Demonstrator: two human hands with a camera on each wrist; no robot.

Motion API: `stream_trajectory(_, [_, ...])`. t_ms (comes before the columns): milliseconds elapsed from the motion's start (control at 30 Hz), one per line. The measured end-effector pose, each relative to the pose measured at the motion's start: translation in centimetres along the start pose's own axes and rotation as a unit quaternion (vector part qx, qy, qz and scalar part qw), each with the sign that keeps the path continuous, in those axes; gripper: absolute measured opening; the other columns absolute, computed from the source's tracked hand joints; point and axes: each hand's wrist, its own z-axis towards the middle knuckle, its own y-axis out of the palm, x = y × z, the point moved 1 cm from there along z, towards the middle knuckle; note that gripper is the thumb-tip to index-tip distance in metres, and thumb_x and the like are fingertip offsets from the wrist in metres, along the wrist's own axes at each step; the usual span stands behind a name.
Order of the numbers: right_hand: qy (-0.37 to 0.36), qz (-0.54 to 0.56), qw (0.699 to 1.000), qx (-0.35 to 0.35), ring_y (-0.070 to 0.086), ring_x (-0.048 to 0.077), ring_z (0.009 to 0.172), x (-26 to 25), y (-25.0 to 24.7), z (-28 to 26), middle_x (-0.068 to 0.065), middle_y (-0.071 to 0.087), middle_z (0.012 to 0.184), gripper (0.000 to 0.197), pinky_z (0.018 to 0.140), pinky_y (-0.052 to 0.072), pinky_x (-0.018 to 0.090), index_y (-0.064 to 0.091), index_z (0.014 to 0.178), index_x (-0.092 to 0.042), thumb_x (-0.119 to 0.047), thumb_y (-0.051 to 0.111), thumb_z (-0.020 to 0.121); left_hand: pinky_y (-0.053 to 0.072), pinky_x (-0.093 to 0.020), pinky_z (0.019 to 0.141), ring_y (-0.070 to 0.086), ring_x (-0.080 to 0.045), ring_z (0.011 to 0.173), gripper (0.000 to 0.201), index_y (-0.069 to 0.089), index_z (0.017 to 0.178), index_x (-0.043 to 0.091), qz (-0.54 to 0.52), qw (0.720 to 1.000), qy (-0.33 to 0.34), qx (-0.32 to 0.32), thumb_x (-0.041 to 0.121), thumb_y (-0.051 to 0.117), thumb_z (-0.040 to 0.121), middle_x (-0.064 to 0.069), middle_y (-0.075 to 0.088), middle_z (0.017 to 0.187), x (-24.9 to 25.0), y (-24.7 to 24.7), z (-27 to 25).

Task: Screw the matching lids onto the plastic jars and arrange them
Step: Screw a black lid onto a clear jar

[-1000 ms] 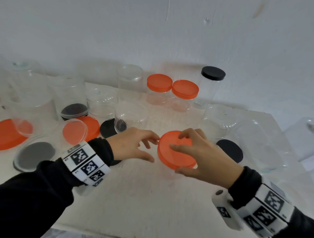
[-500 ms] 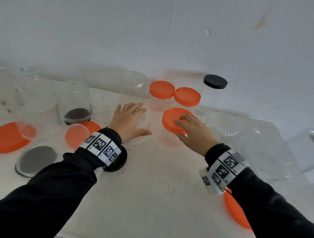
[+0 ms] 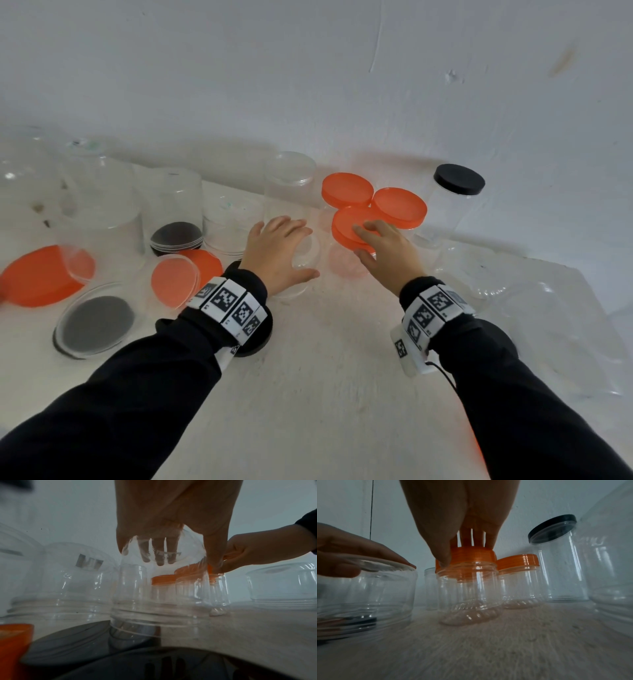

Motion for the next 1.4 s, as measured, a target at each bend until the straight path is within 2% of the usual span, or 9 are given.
stream_trajectory(600, [0.038,-0.014,0.999,-0.009,0.039,0.026,0.125,0.1,0.4,2.0,0.009,0.047,0.135,0.046,0.100,0.034,0.035,0.044,0.137,-0.012,-0.023,0.051,0.094,0.008,-0.043,0.113,0.012,-0.014,0.140,0.074,0.029,0.141,0.026,0.002,1.000,0.006,0.000,0.059,0.055,0.080,0.009,0.021,0.152,0.3,0.0,-0.9])
stream_trajectory(733, [0.053,-0.048,0.995,-0.073,0.026,0.024,0.137,-0.4,-0.7,1.5,0.006,0.031,0.150,0.055,0.112,0.021,0.038,0.029,0.145,-0.015,-0.029,0.048,0.095,0.008,-0.043,0.114,0.012,-0.014,0.141,0.073,0.029,0.141,0.026,0.002,1.000,0.008,0.004,0.059,0.055,0.080,0.009,0.022,0.152,0.3,0.1,-0.9])
stream_trajectory(800, [0.065,-0.042,0.994,-0.078,0.018,0.023,0.142,-0.7,-1.8,0.4,0.004,0.024,0.153,0.059,0.115,0.014,0.040,0.024,0.147,-0.017,-0.031,0.048,0.095,0.007,-0.043,0.114,0.011,-0.014,0.141,0.073,0.029,0.141,0.026,0.000,1.000,0.009,0.005,0.058,0.055,0.080,0.009,0.021,0.152,0.3,0.1,-0.9])
stream_trajectory(900, [0.077,-0.021,0.997,-0.007,0.029,0.020,0.136,-0.9,-4.1,-2.7,0.001,0.035,0.147,0.054,0.108,0.026,0.036,0.034,0.142,-0.017,-0.032,0.051,0.093,0.008,-0.043,0.114,0.012,-0.014,0.141,0.073,0.030,0.141,0.026,0.001,1.000,0.011,0.007,0.059,0.054,0.080,0.009,0.022,0.152,0.1,0.3,-0.7])
stream_trajectory(1033, [0.102,-0.011,0.993,0.063,0.044,0.020,0.121,0.0,-6.7,-8.5,-0.002,0.050,0.134,0.046,0.088,0.039,0.032,0.048,0.133,-0.017,-0.029,0.058,0.090,0.009,-0.044,0.113,0.012,-0.015,0.141,0.073,0.031,0.141,0.026,0.008,1.000,0.016,0.012,0.059,0.054,0.080,0.008,0.022,0.152,0.1,0.4,-0.8])
stream_trajectory(1100, [0.125,-0.028,0.987,0.097,0.048,0.022,0.116,1.4,-7.7,-11.1,-0.001,0.054,0.129,0.043,0.079,0.039,0.031,0.053,0.128,-0.016,-0.027,0.061,0.087,0.009,-0.045,0.113,0.014,-0.016,0.141,0.073,0.032,0.140,0.025,-0.002,1.000,0.018,0.016,0.058,0.056,0.080,0.007,0.024,0.151,0.1,0.5,-0.8])
stream_trajectory(1167, [0.174,-0.044,0.977,0.112,0.047,0.022,0.116,3.2,-8.6,-13.4,-0.002,0.054,0.128,0.041,0.077,0.038,0.032,0.054,0.126,-0.017,-0.026,0.063,0.086,0.009,-0.046,0.113,0.016,-0.018,0.140,0.073,0.036,0.139,0.023,-0.019,0.999,0.019,0.021,0.057,0.059,0.078,0.006,0.027,0.151,-0.1,0.5,-0.8])
stream_trajectory(1300, [0.293,-0.072,0.951,0.065,0.039,0.027,0.122,7.0,-9.5,-16.5,0.001,0.046,0.135,0.049,0.084,0.041,0.041,0.049,0.130,-0.018,-0.031,0.063,0.085,0.010,-0.047,0.112,0.019,-0.019,0.139,0.078,0.038,0.138,0.021,-0.022,0.999,0.019,0.022,0.060,0.061,0.074,0.004,0.031,0.149,0.1,0.5,-0.8])
stream_trajectory(1400, [0.356,-0.089,0.930,0.025,0.033,0.032,0.127,8.5,-9.2,-17.9,0.006,0.037,0.143,0.061,0.091,0.040,0.048,0.043,0.136,-0.017,-0.040,0.064,0.083,0.014,-0.052,0.111,0.026,-0.024,0.136,0.078,0.040,0.136,0.013,-0.061,0.997,0.002,0.045,0.053,0.066,0.074,-0.003,0.036,0.145,0.3,0.1,-0.8])
